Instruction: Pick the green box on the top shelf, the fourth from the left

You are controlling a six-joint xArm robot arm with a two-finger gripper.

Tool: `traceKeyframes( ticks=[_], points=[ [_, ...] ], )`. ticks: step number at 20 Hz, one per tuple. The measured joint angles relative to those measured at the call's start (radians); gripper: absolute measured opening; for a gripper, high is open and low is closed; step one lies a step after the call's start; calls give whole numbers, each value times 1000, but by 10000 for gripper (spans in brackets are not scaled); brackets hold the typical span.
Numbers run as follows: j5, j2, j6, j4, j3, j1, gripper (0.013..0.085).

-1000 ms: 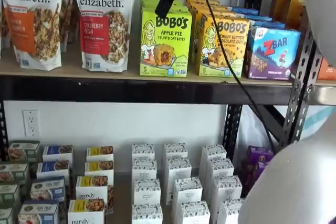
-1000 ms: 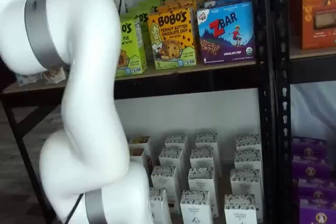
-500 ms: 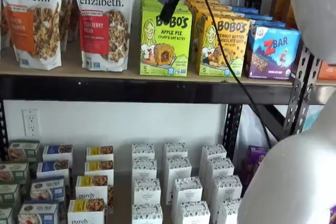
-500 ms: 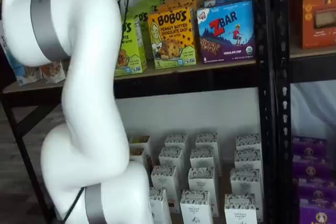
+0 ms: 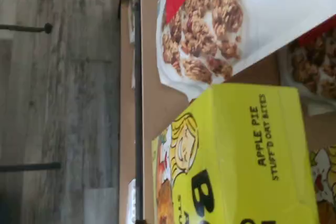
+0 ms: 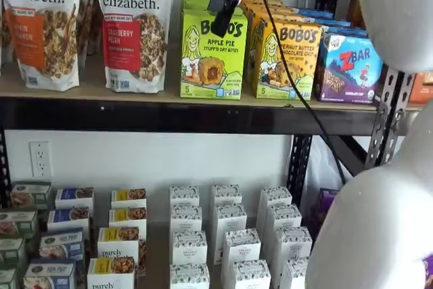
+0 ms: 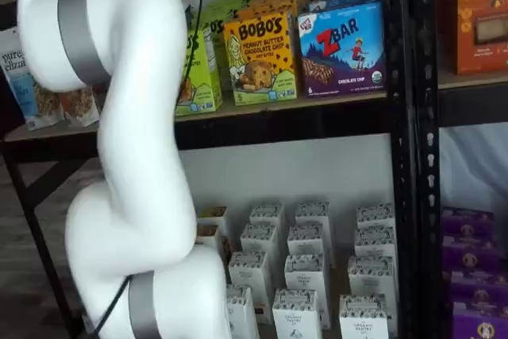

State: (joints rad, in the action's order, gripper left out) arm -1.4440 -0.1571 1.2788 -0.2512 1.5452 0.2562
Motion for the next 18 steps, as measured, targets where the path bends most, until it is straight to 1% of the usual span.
traceKeyframes(
  ticks=[3, 5, 11, 15, 18],
  points=[
    [-37, 20, 5, 13, 25, -4, 850],
    [-43, 24, 7, 21, 27, -5, 850],
    [-1, 12, 8, 28, -7, -1, 850],
    [4, 14, 3, 42, -11, 6, 850],
    [10, 16, -1, 41, -14, 10, 850]
  ],
)
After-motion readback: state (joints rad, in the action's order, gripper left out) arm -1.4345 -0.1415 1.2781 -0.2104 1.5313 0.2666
